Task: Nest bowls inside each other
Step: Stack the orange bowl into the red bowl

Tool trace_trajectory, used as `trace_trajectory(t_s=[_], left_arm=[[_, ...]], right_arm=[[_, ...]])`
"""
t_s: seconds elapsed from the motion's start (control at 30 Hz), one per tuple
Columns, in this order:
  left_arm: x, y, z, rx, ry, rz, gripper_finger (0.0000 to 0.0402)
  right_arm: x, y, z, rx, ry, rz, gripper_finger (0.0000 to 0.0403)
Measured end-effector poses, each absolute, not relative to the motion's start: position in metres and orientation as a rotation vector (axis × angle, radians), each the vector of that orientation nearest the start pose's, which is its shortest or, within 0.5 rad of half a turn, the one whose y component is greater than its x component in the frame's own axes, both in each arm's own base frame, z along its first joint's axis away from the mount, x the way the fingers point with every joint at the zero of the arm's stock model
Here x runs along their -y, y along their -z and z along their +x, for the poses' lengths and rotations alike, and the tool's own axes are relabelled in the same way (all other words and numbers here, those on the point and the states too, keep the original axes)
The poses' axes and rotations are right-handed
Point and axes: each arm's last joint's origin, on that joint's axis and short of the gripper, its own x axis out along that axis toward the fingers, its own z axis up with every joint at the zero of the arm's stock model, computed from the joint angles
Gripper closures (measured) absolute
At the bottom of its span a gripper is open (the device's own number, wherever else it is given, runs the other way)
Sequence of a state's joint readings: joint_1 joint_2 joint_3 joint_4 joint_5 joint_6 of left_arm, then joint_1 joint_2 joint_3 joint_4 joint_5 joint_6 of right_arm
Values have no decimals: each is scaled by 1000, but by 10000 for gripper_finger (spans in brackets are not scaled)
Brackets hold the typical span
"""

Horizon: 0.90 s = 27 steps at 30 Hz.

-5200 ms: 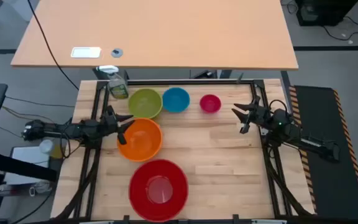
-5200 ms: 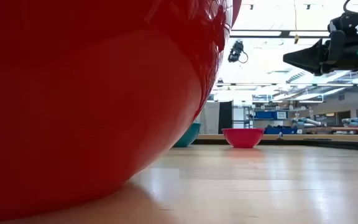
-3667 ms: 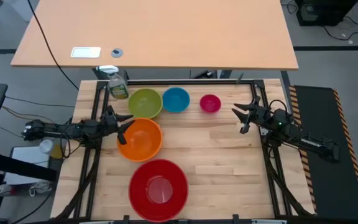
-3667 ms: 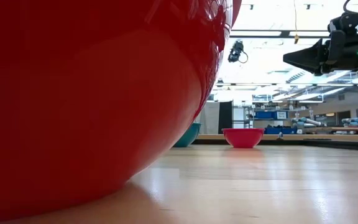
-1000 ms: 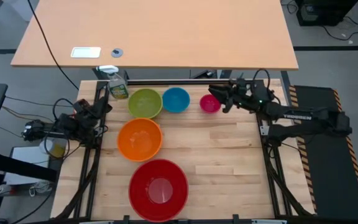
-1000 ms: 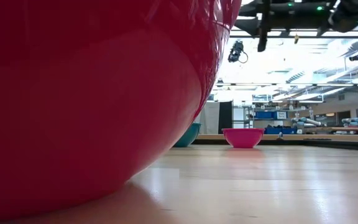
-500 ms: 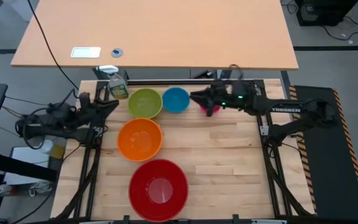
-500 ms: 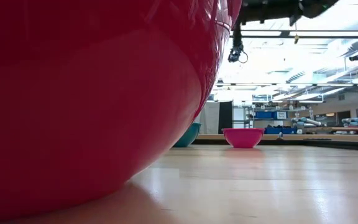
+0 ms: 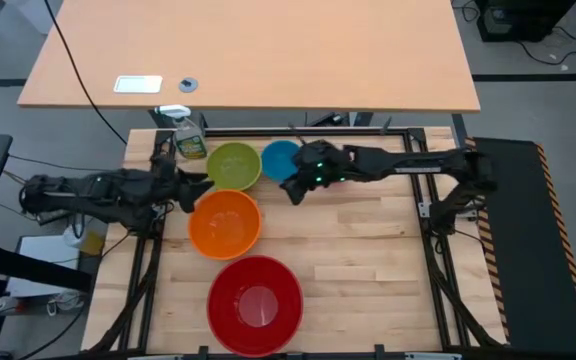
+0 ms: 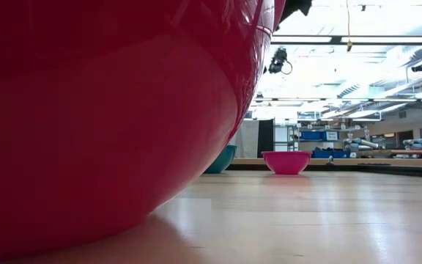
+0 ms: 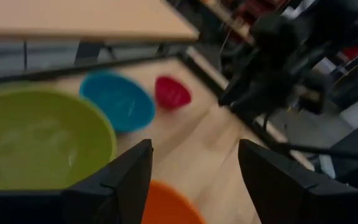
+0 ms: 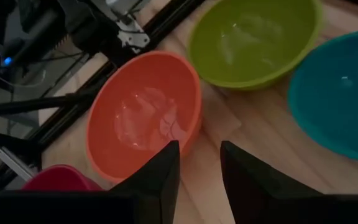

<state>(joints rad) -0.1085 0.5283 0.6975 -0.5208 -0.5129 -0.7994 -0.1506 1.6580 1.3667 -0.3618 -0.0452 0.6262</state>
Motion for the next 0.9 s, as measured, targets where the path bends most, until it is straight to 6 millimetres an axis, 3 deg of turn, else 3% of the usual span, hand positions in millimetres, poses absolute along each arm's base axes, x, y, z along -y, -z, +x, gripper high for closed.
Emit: trace_trajectory(t_s=[0.23,0.4,0.57,0.9], left_arm=[[1,-293,119,-288,-502,-744,177],[1,-288,119,-335,-531,-754,182],[1,-285,118,-366,-547,-744,182],[1,-281,116,-409,-559,-731,182]], right_arm=[[47,-279,401,-637,278,655,278],[45,-249,419,-708,201,686,265],[45,-219,430,-789,184,755,218],[43,-193,447,-749,184,820,115]])
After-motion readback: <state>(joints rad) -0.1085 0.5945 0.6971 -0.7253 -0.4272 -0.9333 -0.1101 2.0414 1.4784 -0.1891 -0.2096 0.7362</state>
